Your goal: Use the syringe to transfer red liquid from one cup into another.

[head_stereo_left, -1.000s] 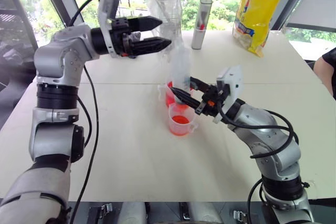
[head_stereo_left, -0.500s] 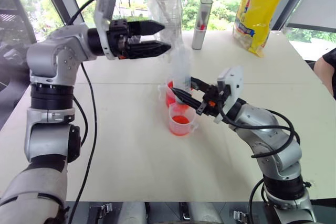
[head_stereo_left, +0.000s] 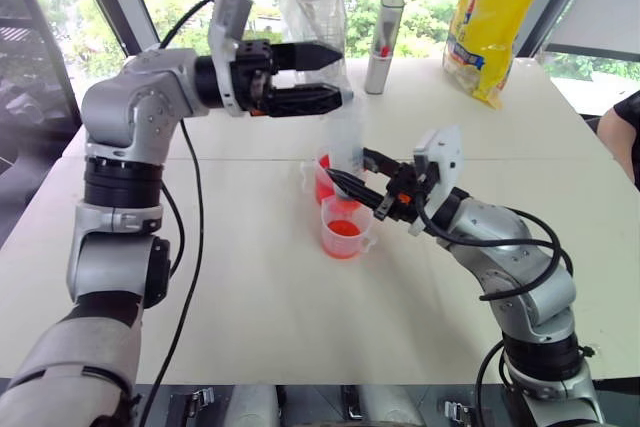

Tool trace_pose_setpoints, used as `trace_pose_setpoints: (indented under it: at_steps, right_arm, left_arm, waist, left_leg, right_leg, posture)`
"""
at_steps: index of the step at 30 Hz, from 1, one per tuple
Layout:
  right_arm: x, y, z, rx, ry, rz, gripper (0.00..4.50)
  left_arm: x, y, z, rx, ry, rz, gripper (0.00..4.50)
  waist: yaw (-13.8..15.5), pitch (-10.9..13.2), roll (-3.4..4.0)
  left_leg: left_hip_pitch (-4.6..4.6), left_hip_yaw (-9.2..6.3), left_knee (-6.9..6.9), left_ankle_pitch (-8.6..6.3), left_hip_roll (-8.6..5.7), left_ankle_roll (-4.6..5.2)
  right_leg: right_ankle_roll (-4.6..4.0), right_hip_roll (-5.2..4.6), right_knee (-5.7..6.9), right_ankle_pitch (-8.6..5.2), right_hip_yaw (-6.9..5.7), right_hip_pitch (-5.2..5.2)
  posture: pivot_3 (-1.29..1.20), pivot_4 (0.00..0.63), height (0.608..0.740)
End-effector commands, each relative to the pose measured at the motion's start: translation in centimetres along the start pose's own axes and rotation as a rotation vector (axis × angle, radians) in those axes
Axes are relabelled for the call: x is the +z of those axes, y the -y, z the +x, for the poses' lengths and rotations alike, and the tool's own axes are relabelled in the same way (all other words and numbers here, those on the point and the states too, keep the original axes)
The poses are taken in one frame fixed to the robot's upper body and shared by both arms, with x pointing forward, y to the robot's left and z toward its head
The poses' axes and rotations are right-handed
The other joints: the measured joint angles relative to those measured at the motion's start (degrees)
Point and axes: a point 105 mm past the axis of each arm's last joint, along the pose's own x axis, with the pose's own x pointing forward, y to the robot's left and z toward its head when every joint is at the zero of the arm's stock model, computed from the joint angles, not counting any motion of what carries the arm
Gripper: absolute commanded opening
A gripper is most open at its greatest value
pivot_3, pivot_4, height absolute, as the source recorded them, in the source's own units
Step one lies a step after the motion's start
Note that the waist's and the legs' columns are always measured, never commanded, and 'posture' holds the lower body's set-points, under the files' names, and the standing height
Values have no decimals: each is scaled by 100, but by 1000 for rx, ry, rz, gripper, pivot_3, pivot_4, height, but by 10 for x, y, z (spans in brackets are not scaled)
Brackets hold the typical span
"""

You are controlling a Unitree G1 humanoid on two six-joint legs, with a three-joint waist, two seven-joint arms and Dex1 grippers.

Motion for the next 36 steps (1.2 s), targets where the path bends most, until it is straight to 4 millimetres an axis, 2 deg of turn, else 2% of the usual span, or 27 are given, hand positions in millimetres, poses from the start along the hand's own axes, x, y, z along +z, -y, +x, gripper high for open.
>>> trace_pose_setpoints:
  at_steps: [1, 17, 29, 32, 36]
  right_arm:
    - [13, -1, -1, 6, 43, -38, 1445]
    - [15, -6, -1, 34, 42, -17, 1445]
    - [16, -6, -2, 45, 32, -7, 1445]
    - [15, -6, -2, 45, 32, -5, 1445]
    - [15, -6, -2, 43, 30, -3, 1445]
  left_arm:
    - [9, 7, 8, -35, 2, 63, 4455]
    - [0, 20, 18, -103, -8, 21, 4455]
    - [-3, 15, 20, -78, -1, 25, 4455]
    - [-4, 15, 19, -77, -15, 34, 3637]
    - [-10, 12, 18, -53, -57, 66, 1673]
  waist:
    - [2, 0, 0]
    - [5, 0, 0]
    - [6, 0, 0]
    - [7, 0, 0]
    - [6, 0, 0]
  left_leg:
    - [0, -1, 0, 0, 0, 0]
    - [0, 0, 0, 0, 0, 0]
    - [0, -1, 0, 0, 0, 0]
    - [0, -1, 0, 0, 0, 0]
    - [0, 0, 0, 0, 0, 0]
  right_leg:
    - [0, 0, 0, 0, 0, 0]
    - [0, 0, 0, 0, 0, 1]
    - [0, 0, 0, 0, 0, 0]
    - [0, 0, 0, 0, 0, 1]
    - [0, 0, 0, 0, 0, 1]
  posture:
    - [0, 150, 740]
    - [0, 150, 740]
    - [0, 150, 740]
    - [0, 150, 740]
    - [0, 150, 740]
